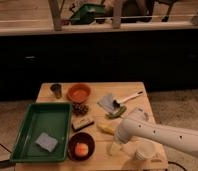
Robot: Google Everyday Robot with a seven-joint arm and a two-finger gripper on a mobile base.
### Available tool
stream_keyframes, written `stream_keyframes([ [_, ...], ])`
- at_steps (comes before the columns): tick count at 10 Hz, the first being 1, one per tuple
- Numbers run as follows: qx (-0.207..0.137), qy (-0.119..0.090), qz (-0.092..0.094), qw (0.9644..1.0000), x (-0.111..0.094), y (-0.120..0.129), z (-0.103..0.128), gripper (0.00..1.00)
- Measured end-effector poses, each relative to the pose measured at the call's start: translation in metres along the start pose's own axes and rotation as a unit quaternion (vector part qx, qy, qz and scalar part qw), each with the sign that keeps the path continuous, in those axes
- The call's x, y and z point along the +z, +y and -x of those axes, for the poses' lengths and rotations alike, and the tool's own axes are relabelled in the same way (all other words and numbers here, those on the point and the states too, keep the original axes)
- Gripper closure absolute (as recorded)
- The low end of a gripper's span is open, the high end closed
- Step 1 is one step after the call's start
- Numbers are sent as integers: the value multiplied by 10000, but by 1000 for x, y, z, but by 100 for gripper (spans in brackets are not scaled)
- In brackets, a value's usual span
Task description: Place banana in red bowl
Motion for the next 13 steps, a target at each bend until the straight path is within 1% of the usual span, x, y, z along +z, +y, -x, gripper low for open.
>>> stream_keyframes([
  [5,66,-4,42,10000,5,0,-2,20],
  [10,76,11,50,10000,4,0,-4,20],
  [12,97,2,72,9999,7,0,-4,22],
  [13,105,7,68,9999,5,0,-5,21],
])
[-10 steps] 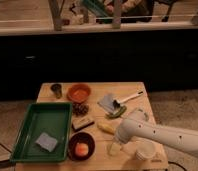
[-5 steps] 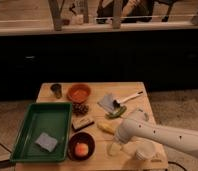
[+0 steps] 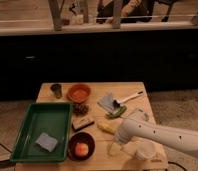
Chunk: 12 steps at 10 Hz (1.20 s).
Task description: Place banana in red bowl
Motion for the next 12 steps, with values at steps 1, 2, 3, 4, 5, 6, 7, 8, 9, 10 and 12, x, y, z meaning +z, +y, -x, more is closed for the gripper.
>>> stream_keyframes([
  [1,3,3,0,10000,-1,0,0,21],
  [2,4,5,1,10000,-1,0,-1,26],
  [3,5,5,2,10000,-1,0,-1,32],
  [4,6,5,1,10000,-1,0,-1,40],
  [5,8,4,0,10000,-1,0,-1,48],
  [6,15,3,-7,10000,-2,-1,-1,54],
  [7,31,-10,-29,10000,-5,-4,0,56],
  [8,32,-8,-23,10000,-8,-3,-1,63],
  [9,16,78,51,10000,-7,4,-7,75],
  [10,24,49,12,10000,-10,1,-6,84],
  [12,22,25,-2,10000,-12,0,-6,98],
])
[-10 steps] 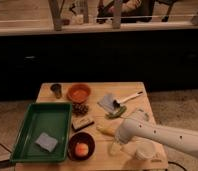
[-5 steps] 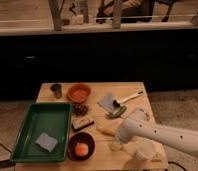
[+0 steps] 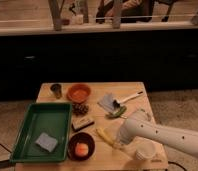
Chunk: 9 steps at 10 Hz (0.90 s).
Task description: Place banana in red bowl
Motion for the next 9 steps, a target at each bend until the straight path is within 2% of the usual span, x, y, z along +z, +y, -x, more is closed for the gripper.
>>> stream_keyframes([
  [3,45,-45,-99,9999,-17,-4,-7,99],
  [9,76,-63,-235,9997,-29,-12,-13,99],
])
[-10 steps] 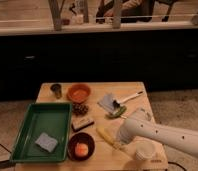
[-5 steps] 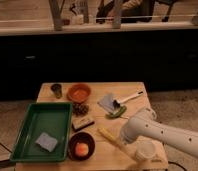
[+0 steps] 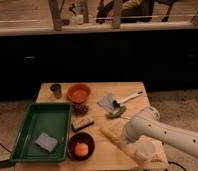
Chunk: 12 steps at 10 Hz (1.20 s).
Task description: Place banana in red bowl
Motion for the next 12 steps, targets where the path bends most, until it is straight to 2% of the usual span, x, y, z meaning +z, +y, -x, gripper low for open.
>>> stream_keyframes([
  [5,62,0,-109,9999,-14,-7,-13,99],
  [12,106,63,-205,9997,-34,-13,-8,99],
])
